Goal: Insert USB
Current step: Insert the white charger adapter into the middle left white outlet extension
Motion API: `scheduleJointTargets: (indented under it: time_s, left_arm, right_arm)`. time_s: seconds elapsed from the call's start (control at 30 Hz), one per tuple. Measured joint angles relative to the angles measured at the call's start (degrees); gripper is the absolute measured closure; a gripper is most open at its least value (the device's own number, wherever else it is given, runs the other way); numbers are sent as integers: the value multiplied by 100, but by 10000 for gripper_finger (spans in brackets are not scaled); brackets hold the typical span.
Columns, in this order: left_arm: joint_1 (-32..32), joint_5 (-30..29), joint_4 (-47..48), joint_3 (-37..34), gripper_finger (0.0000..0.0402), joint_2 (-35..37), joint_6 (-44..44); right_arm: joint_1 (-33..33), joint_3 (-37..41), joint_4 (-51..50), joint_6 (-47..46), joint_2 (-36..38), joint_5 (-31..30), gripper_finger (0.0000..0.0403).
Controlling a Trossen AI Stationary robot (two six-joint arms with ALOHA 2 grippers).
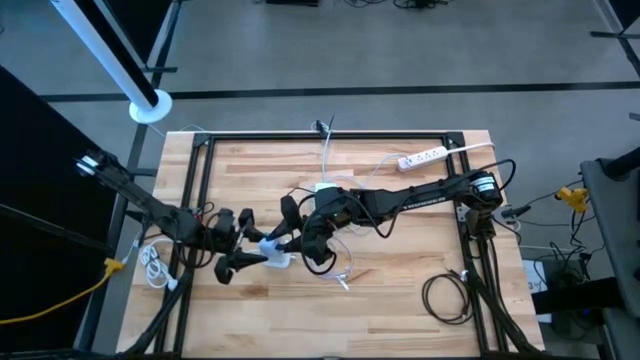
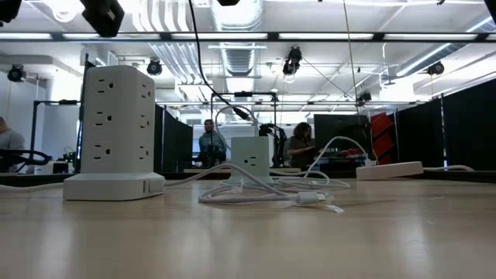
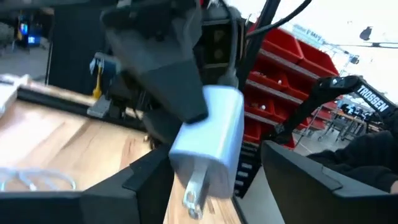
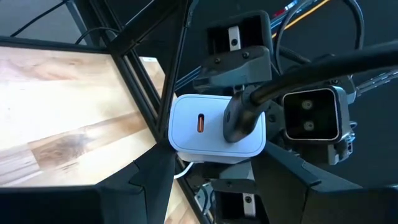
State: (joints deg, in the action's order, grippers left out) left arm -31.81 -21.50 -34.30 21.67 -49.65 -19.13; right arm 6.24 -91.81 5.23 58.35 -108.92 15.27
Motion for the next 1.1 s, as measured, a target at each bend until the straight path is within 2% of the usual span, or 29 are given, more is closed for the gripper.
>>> scheduleJointTargets:
  time_s: [0.1, 0.23, 0.4, 0.57, 0.8, 0.87, 1.1]
  left_arm:
    - [9, -3, -526, 2, 191, -230, 369]
    - [9, -21, -706, 0, 215, -495, 465]
    - [7, 5, -849, 3, 281, -721, 374]
    - [4, -12, -779, 9, 283, -658, 510]
    - [4, -430, -222, 9, 283, -417, 356]
    - [9, -617, -35, 9, 283, -380, 177]
    - [59, -781, 133, 9, 283, -392, -246]
  right_arm:
    - [4, -2, 96, 1, -72, 1, 222]
    - [4, -4, 171, -13, -168, 10, 222]
    - [11, 0, 261, -22, -188, 17, 224]
    - [9, 0, 225, 133, -188, -43, 235]
    - [105, 0, 47, 419, -175, -1259, 295]
    - [136, 0, 9, 474, -182, -1557, 265]
    - [160, 0, -354, 731, -182, -1588, 128]
